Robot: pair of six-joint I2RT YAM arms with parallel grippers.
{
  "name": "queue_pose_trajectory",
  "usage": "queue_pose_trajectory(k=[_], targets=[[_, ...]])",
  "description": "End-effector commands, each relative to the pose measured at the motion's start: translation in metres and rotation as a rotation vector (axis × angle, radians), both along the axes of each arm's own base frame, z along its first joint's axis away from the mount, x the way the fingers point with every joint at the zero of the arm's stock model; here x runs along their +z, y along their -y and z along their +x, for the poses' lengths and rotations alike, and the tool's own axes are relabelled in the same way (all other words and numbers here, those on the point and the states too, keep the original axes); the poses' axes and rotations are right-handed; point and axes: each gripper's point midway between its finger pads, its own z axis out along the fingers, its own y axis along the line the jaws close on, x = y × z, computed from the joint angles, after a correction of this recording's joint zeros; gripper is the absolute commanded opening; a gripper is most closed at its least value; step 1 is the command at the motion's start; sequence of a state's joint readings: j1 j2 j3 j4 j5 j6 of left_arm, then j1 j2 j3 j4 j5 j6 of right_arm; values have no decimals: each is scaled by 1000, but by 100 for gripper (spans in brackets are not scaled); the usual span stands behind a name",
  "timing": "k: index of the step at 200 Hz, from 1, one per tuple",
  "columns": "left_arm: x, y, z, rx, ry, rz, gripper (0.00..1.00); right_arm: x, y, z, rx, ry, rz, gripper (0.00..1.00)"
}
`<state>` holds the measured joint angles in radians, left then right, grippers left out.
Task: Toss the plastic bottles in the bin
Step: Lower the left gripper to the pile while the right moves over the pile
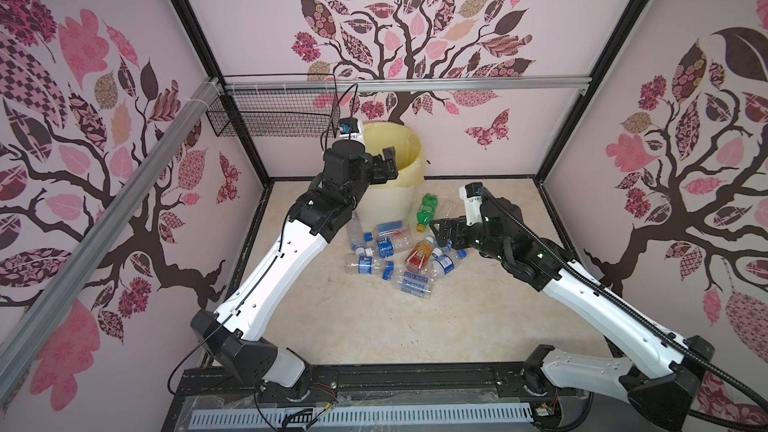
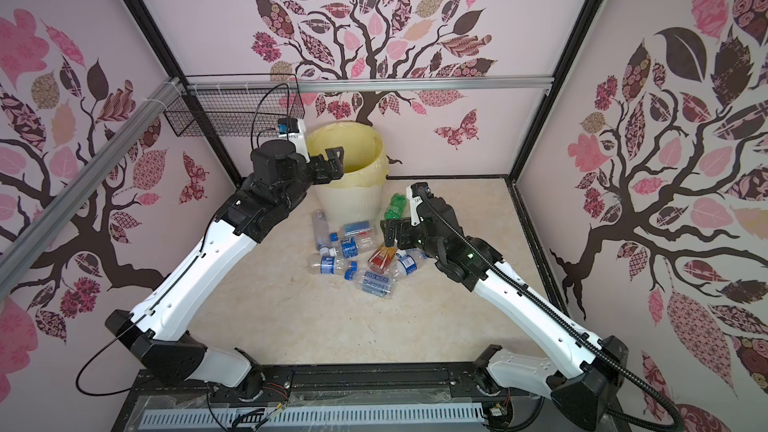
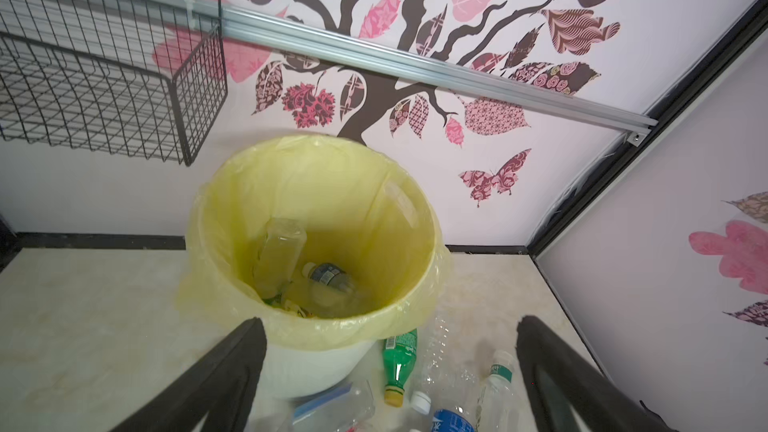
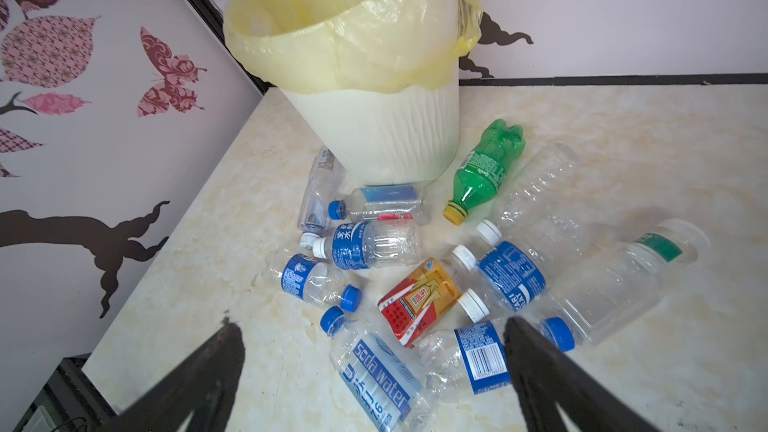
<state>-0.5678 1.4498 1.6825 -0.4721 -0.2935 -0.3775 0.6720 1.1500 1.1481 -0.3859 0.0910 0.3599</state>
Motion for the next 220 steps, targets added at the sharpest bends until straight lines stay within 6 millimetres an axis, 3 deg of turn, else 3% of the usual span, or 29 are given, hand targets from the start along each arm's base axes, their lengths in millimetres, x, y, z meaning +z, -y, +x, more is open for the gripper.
queue_pose_trajectory(k=[1,41,71,117,166,220], targets=[[-25,-13,-27,1,-96,-13,97,1,8,-11,15,17,-30,100],[-110,-50,-59,95,-340,61,97,-18,14,-19,34,-3,-94,100],[-168,-66,-73,133,-538,-159,97,-26,6,-24,57,0,-131,100],[-231,-82,-89,355,-744,-384,97,-38,-28,-37,105,36,-270,100],[-281,-88,-109,571,-965,-494,94,-49,-38,-41,111,14,-265,100],[-314,-82,-103,687,-1062,-555,94,-55,-34,-46,112,1,-268,100]])
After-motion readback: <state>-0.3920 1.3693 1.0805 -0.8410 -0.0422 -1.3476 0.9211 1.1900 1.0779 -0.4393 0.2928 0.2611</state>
